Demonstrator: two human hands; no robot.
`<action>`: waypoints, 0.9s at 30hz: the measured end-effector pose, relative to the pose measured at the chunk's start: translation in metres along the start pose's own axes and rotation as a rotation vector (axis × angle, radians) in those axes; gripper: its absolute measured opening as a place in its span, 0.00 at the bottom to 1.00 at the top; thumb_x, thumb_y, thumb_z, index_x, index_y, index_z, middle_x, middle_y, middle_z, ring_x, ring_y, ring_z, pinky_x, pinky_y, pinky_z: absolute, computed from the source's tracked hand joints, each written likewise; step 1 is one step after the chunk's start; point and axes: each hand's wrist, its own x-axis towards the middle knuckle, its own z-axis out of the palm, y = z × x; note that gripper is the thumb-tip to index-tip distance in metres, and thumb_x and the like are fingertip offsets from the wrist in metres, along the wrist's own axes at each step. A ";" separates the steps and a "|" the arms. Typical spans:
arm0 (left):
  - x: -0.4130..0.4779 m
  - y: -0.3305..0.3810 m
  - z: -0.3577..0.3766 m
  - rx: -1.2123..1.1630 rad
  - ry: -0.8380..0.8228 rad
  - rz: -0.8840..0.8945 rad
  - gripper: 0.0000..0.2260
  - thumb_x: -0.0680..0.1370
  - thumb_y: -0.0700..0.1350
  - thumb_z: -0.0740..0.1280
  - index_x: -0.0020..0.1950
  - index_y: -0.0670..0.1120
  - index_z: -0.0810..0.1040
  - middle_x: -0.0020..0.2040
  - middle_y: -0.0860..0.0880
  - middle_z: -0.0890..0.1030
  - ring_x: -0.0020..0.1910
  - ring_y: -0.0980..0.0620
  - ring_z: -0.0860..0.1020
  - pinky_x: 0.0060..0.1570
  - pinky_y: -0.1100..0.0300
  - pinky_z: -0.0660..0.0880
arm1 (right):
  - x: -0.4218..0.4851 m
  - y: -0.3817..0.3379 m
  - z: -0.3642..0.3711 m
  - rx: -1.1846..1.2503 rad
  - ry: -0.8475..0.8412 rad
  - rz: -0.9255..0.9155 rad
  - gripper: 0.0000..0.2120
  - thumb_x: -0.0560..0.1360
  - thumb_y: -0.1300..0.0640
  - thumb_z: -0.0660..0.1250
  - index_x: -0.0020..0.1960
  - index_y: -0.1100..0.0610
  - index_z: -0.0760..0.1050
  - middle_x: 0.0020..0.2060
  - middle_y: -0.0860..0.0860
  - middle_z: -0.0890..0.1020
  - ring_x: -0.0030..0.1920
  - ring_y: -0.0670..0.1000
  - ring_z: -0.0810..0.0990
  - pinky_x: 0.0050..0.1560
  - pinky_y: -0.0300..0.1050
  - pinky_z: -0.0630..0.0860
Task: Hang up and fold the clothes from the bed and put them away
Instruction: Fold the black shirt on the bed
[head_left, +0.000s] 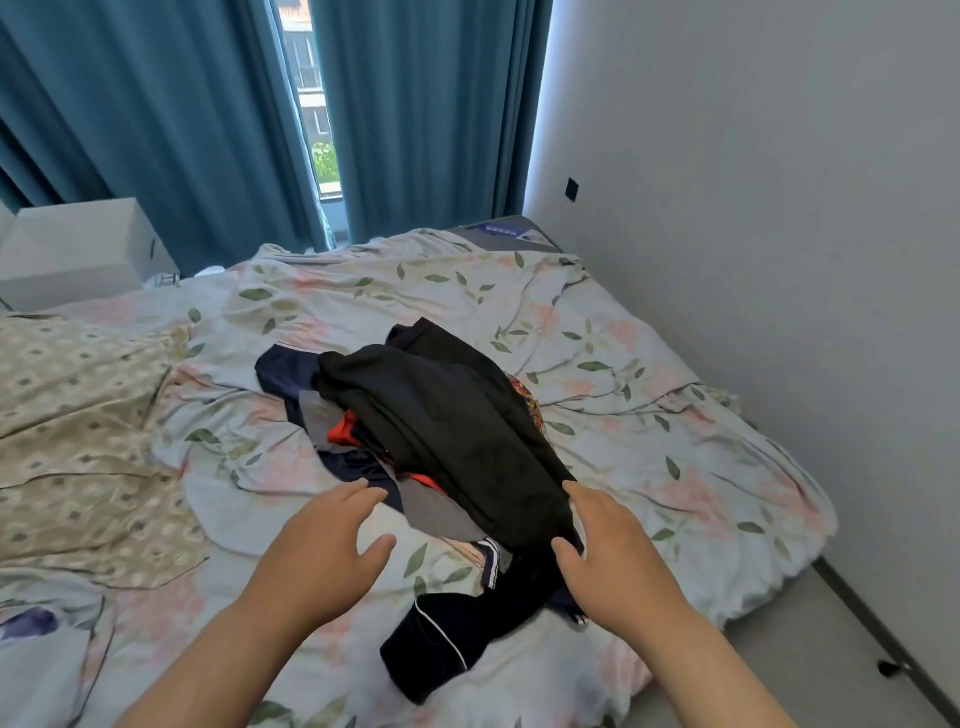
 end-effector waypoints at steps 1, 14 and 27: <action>0.006 0.002 0.005 -0.003 -0.005 0.002 0.25 0.79 0.58 0.63 0.76 0.55 0.66 0.76 0.57 0.65 0.75 0.56 0.63 0.71 0.60 0.62 | 0.004 0.007 0.003 0.006 -0.007 0.012 0.30 0.80 0.48 0.62 0.79 0.48 0.56 0.76 0.44 0.64 0.75 0.47 0.61 0.72 0.41 0.60; 0.092 0.006 0.126 -0.177 -0.190 0.025 0.23 0.79 0.53 0.66 0.74 0.52 0.70 0.73 0.55 0.70 0.72 0.55 0.68 0.67 0.59 0.65 | 0.038 0.085 0.095 0.095 -0.139 0.171 0.29 0.81 0.48 0.62 0.80 0.48 0.56 0.75 0.44 0.64 0.75 0.46 0.63 0.71 0.40 0.62; 0.222 0.006 0.304 -0.592 -0.259 -0.312 0.19 0.82 0.44 0.60 0.74 0.47 0.70 0.71 0.51 0.73 0.67 0.53 0.72 0.61 0.62 0.66 | 0.177 0.182 0.220 0.118 -0.206 0.203 0.34 0.76 0.46 0.70 0.78 0.49 0.60 0.75 0.46 0.65 0.75 0.49 0.63 0.73 0.44 0.63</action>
